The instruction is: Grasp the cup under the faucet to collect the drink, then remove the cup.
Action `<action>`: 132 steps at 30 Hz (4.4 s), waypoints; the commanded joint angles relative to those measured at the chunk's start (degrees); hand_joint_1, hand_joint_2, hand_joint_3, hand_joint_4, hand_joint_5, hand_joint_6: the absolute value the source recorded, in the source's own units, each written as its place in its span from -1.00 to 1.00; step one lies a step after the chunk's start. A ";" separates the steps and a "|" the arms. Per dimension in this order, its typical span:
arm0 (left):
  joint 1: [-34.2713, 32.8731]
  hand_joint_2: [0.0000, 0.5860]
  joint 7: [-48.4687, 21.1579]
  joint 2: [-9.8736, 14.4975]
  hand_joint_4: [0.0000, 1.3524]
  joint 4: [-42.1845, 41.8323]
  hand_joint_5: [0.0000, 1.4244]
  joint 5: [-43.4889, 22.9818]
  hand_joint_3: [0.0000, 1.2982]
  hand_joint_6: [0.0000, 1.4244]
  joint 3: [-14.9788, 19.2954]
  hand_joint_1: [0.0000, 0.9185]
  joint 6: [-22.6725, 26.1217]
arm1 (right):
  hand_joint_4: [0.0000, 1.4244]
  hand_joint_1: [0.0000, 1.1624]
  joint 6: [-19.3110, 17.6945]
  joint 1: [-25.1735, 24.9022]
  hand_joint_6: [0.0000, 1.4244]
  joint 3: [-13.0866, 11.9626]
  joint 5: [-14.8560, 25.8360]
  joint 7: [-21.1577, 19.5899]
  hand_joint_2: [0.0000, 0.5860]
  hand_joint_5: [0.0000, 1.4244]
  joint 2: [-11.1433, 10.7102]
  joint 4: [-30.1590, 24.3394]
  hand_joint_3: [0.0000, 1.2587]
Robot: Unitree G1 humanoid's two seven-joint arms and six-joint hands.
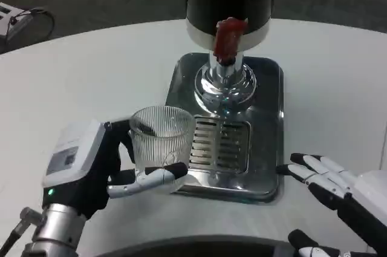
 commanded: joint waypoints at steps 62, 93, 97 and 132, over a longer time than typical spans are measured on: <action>-30.97 -0.28 20.10 -4.78 0.53 38.51 0.68 1.56 0.53 0.79 -17.37 -0.24 -0.19 | -0.97 -0.44 -0.44 3.37 -0.73 -2.52 3.84 0.52 0.55 -0.96 1.01 -2.46 -0.83; -30.51 -0.95 11.54 -0.26 -0.65 34.44 -0.41 0.65 -0.46 -0.49 -19.82 -0.92 1.59 | -0.97 -0.45 -0.42 5.35 -0.70 -2.14 4.69 0.68 0.52 -0.89 2.02 -5.22 -0.80; -29.92 -1.00 10.46 0.16 -0.72 33.07 -0.47 0.40 -0.56 -0.52 -19.52 -0.98 1.37 | -0.97 -0.45 -0.04 4.85 -0.70 -1.55 4.33 1.03 0.52 -0.88 1.94 -5.31 -0.80; -17.71 -0.99 -0.70 2.54 -0.58 11.99 -0.38 -21.19 -0.60 -0.37 -2.02 -1.00 -3.73 | -0.98 -0.46 1.16 2.77 -0.70 0.40 4.07 1.85 0.55 -0.88 1.90 -4.43 -0.80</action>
